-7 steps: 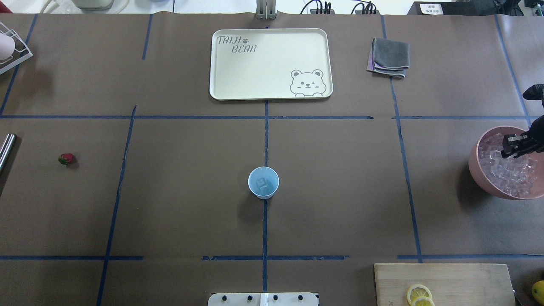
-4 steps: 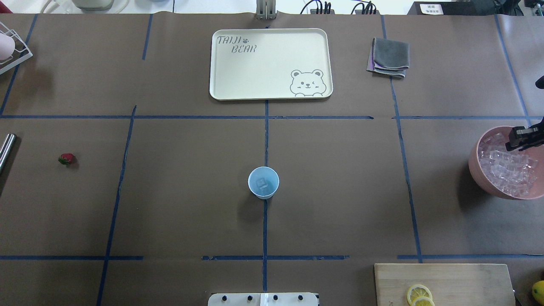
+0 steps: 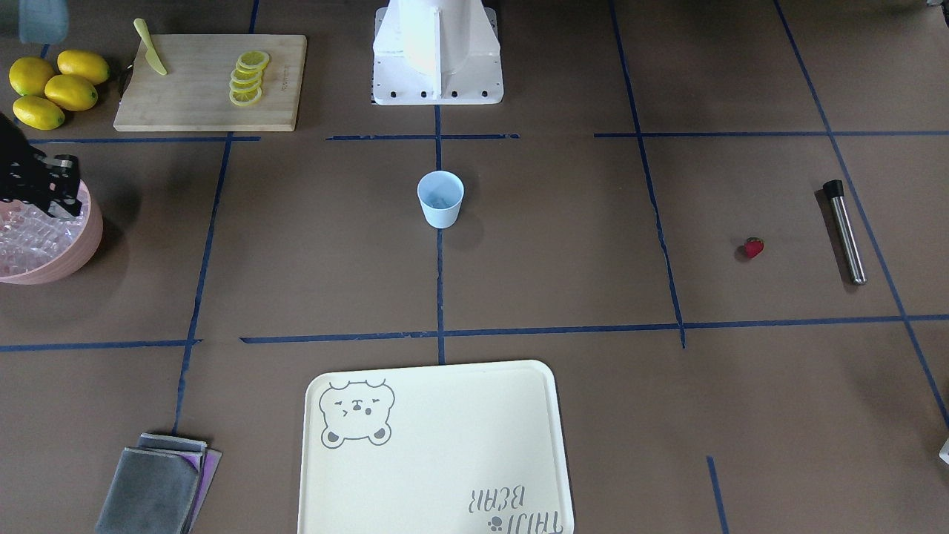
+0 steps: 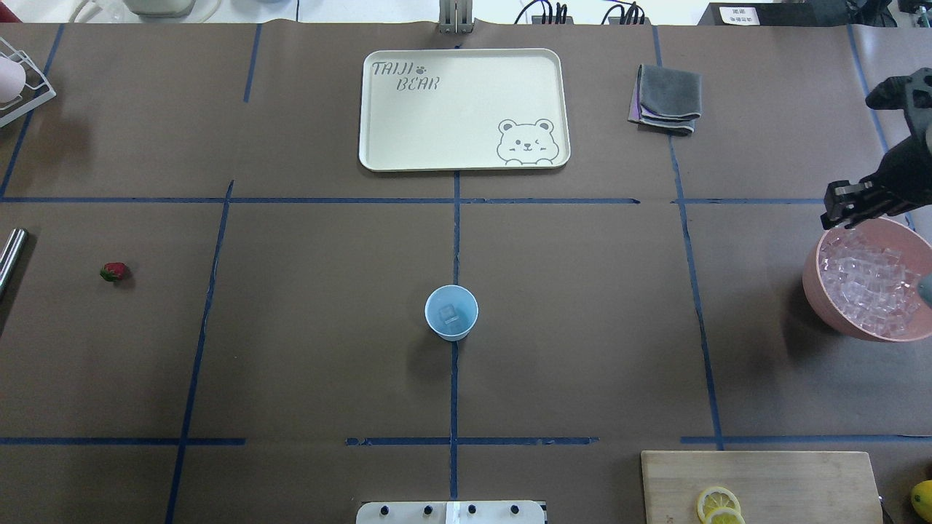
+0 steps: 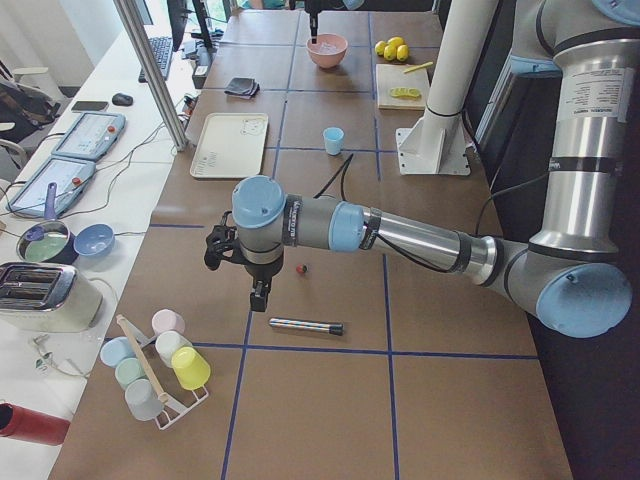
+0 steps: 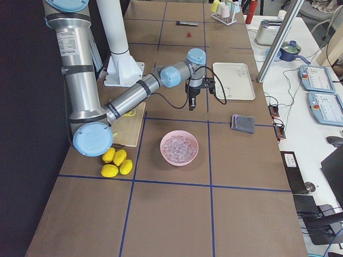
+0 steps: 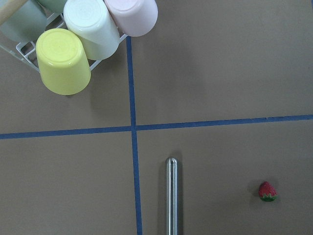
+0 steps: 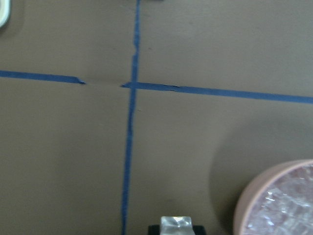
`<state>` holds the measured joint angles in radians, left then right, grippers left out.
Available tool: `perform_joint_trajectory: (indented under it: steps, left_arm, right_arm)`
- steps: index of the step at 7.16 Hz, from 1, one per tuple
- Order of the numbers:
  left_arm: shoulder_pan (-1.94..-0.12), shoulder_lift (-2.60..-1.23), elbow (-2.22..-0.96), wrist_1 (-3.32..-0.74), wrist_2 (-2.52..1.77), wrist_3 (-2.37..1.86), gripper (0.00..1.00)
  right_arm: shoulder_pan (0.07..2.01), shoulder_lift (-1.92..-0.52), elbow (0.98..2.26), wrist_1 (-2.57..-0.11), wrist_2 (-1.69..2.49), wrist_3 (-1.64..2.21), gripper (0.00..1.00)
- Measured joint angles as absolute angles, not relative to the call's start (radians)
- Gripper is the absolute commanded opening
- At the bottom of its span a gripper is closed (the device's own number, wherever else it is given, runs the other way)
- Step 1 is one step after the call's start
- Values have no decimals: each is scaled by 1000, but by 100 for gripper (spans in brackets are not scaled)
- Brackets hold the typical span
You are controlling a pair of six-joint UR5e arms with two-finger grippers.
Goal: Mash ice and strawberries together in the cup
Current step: 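Carry the ice cube with the right gripper over the light-blue cup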
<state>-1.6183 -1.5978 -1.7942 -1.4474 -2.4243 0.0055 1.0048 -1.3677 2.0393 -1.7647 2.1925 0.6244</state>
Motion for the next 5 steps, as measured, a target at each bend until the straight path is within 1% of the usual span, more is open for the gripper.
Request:
perform_joint_trajectory:
  steps: [2, 5]
  left_arm:
    - [-1616, -1598, -1794, -1450, -2423, 3, 100]
    - [-1613, -1597, -1794, -1453, -2422, 3, 100]
  right_arm:
    - [856, -1176, 2017, -1859, 2146, 752, 0]
    - [648, -948, 1926, -1874, 2037, 1014, 0]
